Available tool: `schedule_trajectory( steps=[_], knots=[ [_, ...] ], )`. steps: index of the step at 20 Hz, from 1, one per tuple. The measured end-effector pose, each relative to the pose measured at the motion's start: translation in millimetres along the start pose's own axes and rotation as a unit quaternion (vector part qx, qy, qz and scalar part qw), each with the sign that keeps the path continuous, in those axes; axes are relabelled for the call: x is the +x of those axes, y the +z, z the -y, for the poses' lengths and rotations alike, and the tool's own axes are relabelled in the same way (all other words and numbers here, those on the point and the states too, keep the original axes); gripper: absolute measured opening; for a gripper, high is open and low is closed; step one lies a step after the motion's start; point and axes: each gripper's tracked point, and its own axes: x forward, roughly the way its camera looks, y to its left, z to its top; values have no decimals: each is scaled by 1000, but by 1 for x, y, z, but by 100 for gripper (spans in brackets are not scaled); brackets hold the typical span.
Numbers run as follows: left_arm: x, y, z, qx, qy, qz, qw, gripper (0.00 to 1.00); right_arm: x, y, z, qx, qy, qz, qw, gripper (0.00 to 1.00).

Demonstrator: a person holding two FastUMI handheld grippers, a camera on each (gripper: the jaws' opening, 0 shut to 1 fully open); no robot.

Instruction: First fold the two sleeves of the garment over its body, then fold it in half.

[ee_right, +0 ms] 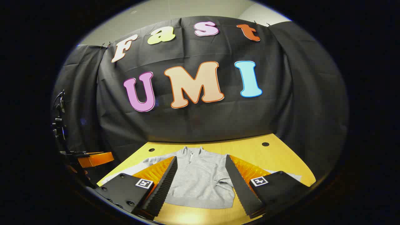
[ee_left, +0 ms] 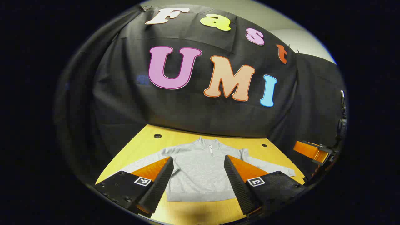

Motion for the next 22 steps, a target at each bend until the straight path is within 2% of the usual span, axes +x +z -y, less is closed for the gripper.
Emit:
schedule_trajectory(
  steps=[1,2,17,22],
  knots=[
    [0,-2,0,-2,-1,0,1000,95,-2,-1,3,0,-4,-2,1000,93],
    [-1,-2,1,-4,-3,-1,1000,95,-3,-1,6,2,-7,-3,1000,97],
    [-1,-5,-3,-15,-1,-1,1000,95,-20,-1,49,6,-55,1,998,97],
    [2,-6,-4,-10,-4,-4,1000,95,-23,-7,78,7,-70,-11,997,97]
  ],
)
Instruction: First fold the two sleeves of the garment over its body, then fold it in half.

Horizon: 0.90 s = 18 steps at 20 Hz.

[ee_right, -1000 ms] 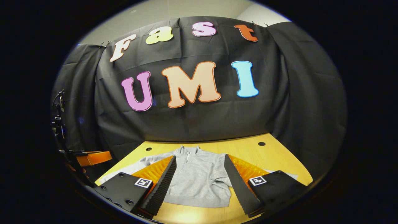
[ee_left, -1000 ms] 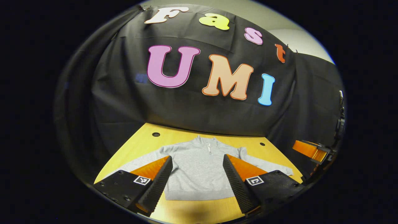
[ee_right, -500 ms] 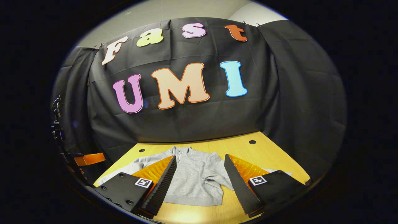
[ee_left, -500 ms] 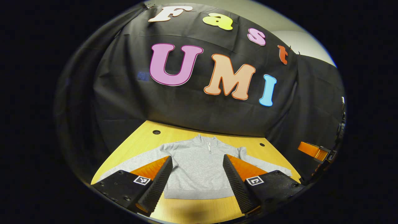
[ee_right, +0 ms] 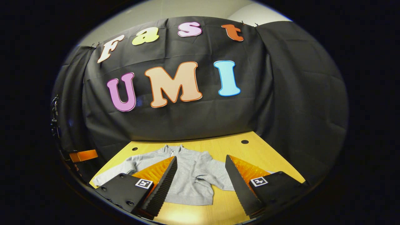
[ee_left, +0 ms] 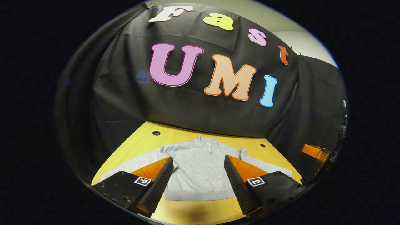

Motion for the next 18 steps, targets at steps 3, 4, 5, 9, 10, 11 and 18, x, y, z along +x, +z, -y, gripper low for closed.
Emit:
schedule_trajectory(
  steps=[3,4,5,9,10,11,18],
  knots=[
    [3,1,-2,5,1,-1,1000,95,1,-8,33,-7,-14,-18,1000,97],
    [4,2,-3,5,3,-1,1000,95,2,-11,46,-10,-24,-24,999,97],
    [5,0,-3,4,4,-1,1000,95,2,-13,60,-10,-32,-32,999,97],
    [5,-4,-7,4,16,-6,1000,95,7,-23,103,-26,-50,-53,997,97],
    [4,-4,-8,4,20,-7,1000,95,11,-28,117,-31,-54,-62,996,93],
    [4,-5,-9,5,23,-7,1000,95,14,-33,128,-35,-56,-70,995,97],
    [0,-14,-15,9,53,-14,998,95,47,-92,213,-41,-87,-150,984,94]
  ],
)
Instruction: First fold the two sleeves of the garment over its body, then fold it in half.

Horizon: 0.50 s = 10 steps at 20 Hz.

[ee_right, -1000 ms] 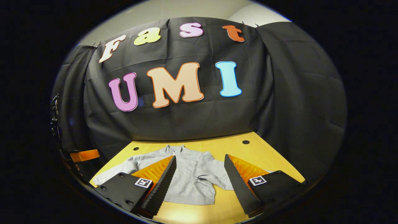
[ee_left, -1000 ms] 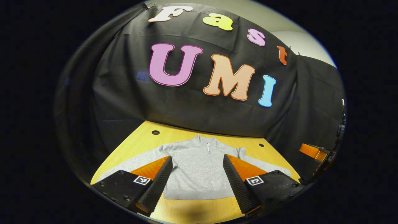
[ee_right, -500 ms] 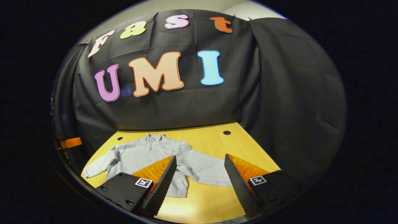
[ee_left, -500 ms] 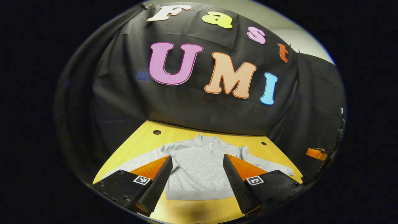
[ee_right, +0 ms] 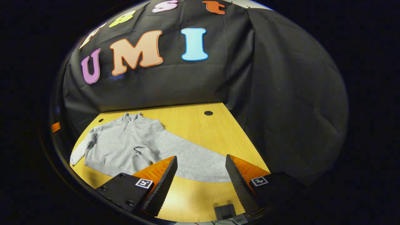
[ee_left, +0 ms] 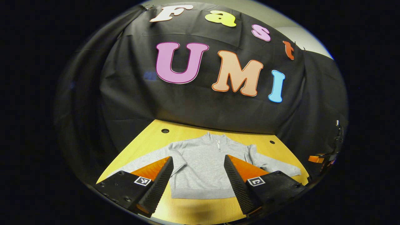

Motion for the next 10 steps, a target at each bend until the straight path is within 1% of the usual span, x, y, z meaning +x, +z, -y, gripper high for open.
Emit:
schedule_trajectory(
  steps=[6,7,8,10],
  knots=[
    [-3,-7,4,-3,20,-7,1000,95,49,-51,43,0,-13,-75,997,94],
    [-4,-8,4,-3,23,-8,1000,95,57,-57,47,-2,-9,-86,996,97],
    [-4,-10,5,-4,27,-9,1000,95,63,-63,53,-4,-9,-96,995,94],
    [-5,-13,7,-5,34,-12,999,95,77,-76,64,-5,-9,-119,993,95]
  ],
)
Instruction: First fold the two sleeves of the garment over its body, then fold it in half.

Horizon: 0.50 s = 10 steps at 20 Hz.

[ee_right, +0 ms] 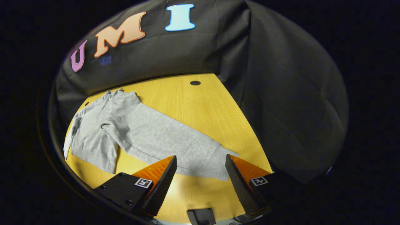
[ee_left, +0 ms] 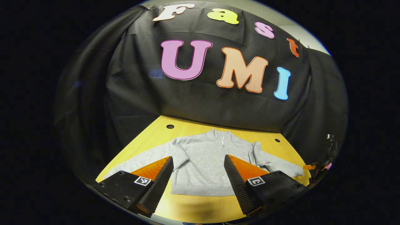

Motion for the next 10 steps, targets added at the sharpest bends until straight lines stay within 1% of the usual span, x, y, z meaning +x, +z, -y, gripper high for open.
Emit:
schedule_trajectory(
  steps=[1,5,7,8,10],
  knots=[
    [-1,-1,1,1,4,0,1000,95,8,-5,4,2,0,-13,1000,98],
    [-3,-10,9,0,14,-6,1000,95,30,-24,17,6,3,-56,998,98],
    [-3,-14,14,1,17,-8,1000,95,37,-28,20,-2,4,-64,998,98],
    [-4,-17,15,0,18,-11,1000,95,37,-32,22,-4,7,-68,998,95],
    [-4,-20,19,0,19,-11,1000,95,42,-36,21,-5,12,-79,997,95]
  ],
)
